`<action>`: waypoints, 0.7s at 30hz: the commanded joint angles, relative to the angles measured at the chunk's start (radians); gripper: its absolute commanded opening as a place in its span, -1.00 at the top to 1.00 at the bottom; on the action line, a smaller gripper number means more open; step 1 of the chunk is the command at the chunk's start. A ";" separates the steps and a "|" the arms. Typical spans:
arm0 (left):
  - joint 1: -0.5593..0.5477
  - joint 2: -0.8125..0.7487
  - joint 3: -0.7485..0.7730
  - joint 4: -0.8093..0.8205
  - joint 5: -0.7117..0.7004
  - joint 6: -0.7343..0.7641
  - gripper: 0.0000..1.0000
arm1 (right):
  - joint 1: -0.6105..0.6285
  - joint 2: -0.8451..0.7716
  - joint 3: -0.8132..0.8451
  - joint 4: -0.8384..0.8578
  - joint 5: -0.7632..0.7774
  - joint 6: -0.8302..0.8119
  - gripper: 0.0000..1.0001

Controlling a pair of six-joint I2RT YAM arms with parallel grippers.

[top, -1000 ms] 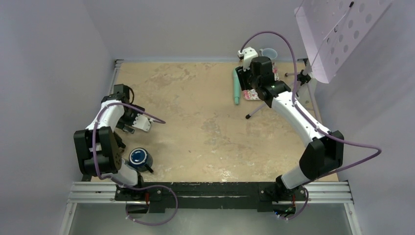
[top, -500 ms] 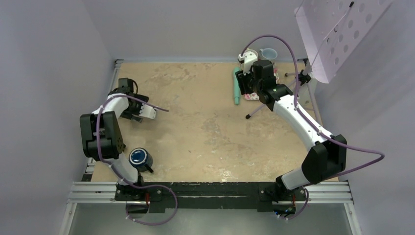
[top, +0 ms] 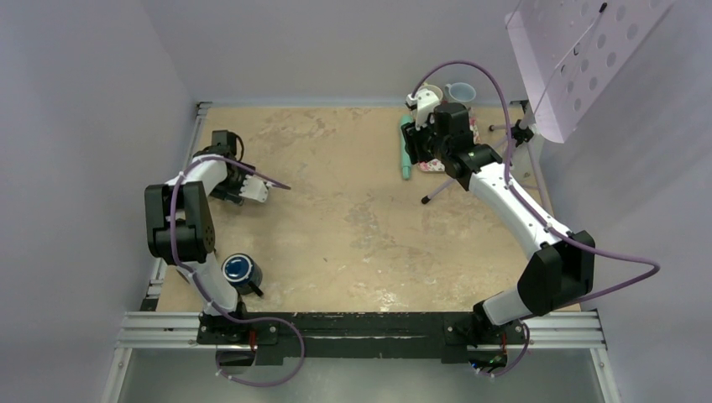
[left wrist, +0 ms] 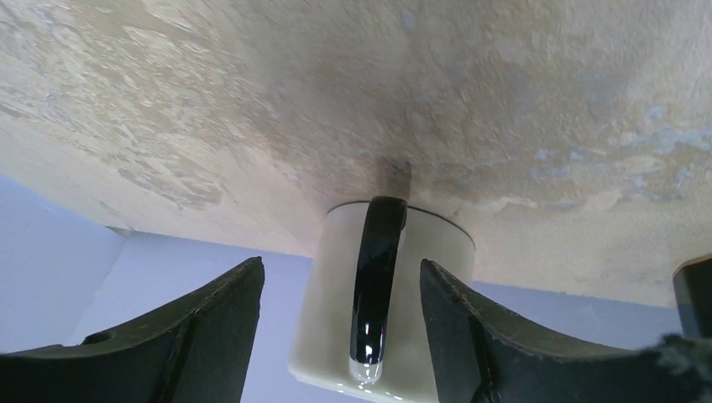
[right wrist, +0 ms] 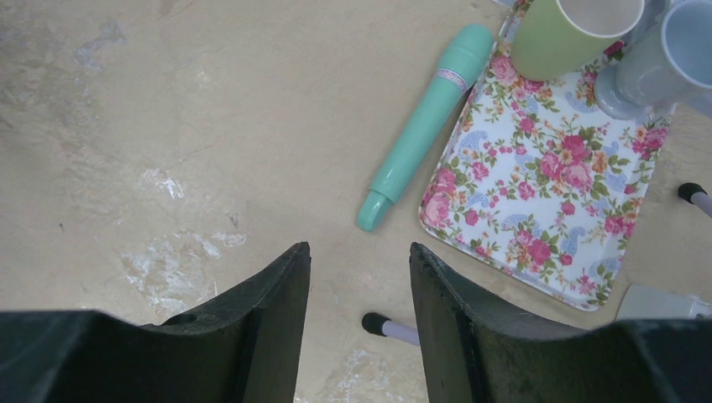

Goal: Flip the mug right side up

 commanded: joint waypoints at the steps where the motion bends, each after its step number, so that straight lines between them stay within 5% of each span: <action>1: 0.008 0.031 0.058 0.005 -0.078 0.064 -0.42 | 0.003 -0.021 0.026 0.012 -0.041 0.010 0.00; 8: 0.010 0.054 0.109 -0.053 -0.069 0.060 0.40 | 0.004 -0.025 0.027 0.000 -0.046 0.009 0.00; 11: 0.006 0.031 0.107 -0.087 -0.013 0.058 1.00 | 0.004 -0.037 0.023 -0.003 -0.039 0.007 0.00; 17: -0.028 -0.011 0.198 -0.194 0.162 -0.142 1.00 | 0.004 -0.066 0.026 -0.006 -0.017 0.042 0.00; 21: -0.046 -0.003 0.379 -0.327 0.385 -0.478 1.00 | 0.003 -0.096 0.004 0.050 -0.082 0.143 0.00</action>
